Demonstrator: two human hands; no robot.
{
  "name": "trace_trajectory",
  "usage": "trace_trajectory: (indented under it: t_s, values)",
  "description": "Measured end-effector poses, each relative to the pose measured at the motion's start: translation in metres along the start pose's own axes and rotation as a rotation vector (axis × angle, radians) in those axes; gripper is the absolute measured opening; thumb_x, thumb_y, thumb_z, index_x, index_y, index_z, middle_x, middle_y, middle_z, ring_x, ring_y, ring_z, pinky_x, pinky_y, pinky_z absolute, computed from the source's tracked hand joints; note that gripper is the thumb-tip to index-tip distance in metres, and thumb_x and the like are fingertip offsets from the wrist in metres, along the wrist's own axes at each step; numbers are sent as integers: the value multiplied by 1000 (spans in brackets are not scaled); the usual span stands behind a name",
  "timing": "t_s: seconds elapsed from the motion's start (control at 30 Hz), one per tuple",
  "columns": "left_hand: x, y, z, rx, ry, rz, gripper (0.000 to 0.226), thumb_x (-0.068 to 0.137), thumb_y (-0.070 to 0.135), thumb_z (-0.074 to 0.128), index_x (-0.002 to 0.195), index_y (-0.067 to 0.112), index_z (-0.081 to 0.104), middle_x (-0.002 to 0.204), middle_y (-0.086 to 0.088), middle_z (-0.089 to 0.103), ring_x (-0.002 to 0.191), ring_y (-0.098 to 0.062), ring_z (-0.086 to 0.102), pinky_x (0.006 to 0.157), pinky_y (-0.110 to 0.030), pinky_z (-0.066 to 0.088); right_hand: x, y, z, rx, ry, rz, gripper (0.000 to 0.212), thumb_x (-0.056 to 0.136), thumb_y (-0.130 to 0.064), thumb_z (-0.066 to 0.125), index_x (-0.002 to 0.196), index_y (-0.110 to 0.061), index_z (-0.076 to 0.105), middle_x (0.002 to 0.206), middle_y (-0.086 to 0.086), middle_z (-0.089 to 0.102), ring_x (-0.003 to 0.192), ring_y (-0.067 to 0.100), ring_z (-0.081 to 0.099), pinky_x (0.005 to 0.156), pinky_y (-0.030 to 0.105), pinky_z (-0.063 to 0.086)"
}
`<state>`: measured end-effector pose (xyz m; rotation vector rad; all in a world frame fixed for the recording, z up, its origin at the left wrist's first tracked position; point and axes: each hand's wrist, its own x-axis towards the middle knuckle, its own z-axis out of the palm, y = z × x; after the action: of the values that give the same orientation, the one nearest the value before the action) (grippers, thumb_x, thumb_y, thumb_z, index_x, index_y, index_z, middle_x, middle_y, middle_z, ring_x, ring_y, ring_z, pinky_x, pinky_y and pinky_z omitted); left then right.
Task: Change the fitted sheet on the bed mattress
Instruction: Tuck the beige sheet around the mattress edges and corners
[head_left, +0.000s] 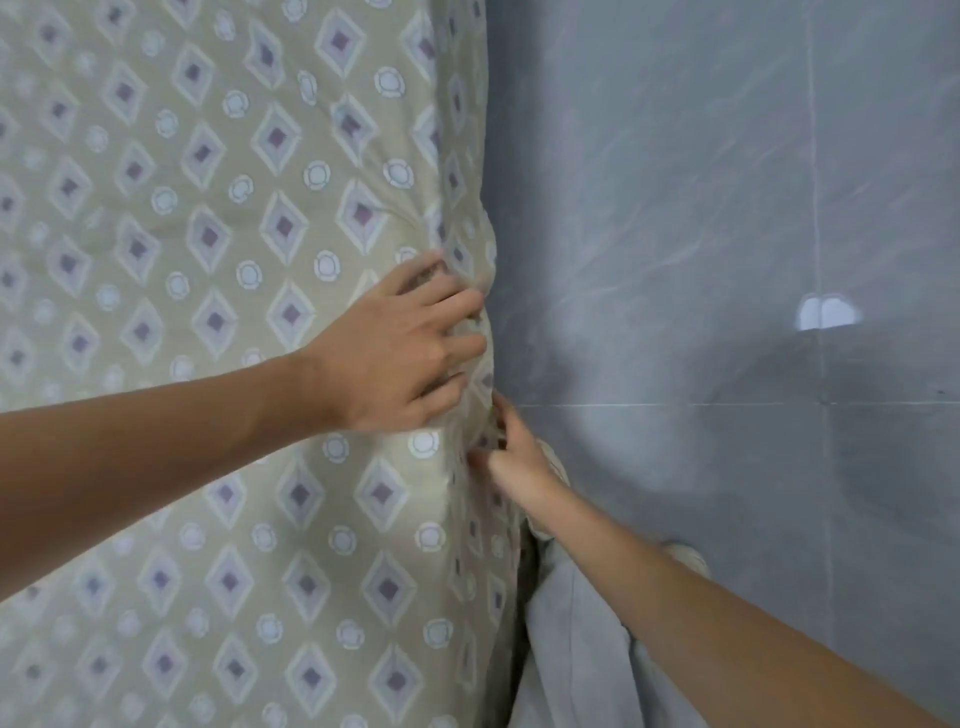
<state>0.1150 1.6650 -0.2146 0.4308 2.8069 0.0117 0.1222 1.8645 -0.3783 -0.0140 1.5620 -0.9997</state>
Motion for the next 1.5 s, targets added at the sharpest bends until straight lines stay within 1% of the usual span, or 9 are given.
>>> trace_trajectory:
  t_s: [0.1,0.23,0.33,0.57,0.77,1.03,1.2,1.37,1.5]
  values:
    - [-42,58,16,-95,-60,42,26,98,39,50,90,18,63,102,-5,56,104,-29,57,124,-59,20,-19,23,17,-32,57,-22,64,77,-50,71,123,-74,34,135,-7,65,120,24,65,106,50,53]
    - [-63,100,45,-129,-8,-15,24,96,33,48,83,16,59,94,-6,55,99,-31,60,124,-59,24,-32,53,32,-290,99,-17,48,84,-44,67,128,-32,50,126,3,67,116,28,66,99,41,54]
    - [-63,98,53,-123,78,1,24,94,31,49,79,15,59,93,-7,56,95,-32,59,123,-59,26,-23,62,23,-324,171,38,16,88,-26,73,96,-25,59,107,5,72,105,29,68,82,32,50]
    - [-70,106,55,-87,195,83,27,100,25,51,80,11,63,93,-7,60,93,-31,61,122,-53,32,-10,104,-1,-196,259,94,40,91,-28,80,64,-22,51,65,-7,54,74,20,54,69,34,42]
    - [-85,124,50,-166,10,193,47,105,38,50,66,13,57,73,-1,50,77,-25,41,106,-44,42,-44,117,17,77,99,62,5,98,-19,71,102,-21,68,104,4,74,103,27,70,96,44,57]
    - [-99,165,56,-161,-98,234,41,107,40,43,76,19,59,88,1,53,80,-22,43,85,-43,45,-63,117,27,165,66,-13,34,97,-31,72,130,-19,70,121,-2,73,114,16,68,104,36,52]
    - [-92,147,54,-175,-36,206,32,105,39,49,81,18,55,83,1,49,78,-21,42,80,-38,41,-65,112,29,308,75,43,31,77,-32,70,108,-30,72,110,0,75,107,19,69,96,36,53]
    - [-86,145,50,-60,-50,124,52,107,48,38,69,17,55,70,1,49,73,-23,41,84,-40,41,-75,111,26,370,19,74,35,95,-19,67,130,-26,64,112,0,72,99,18,67,80,29,50]
    - [-75,146,41,105,-242,191,68,106,55,20,63,19,57,64,2,55,72,-23,45,86,-39,33,-81,105,24,398,17,108,28,102,-14,59,129,-22,61,115,6,70,97,18,66,75,26,49]
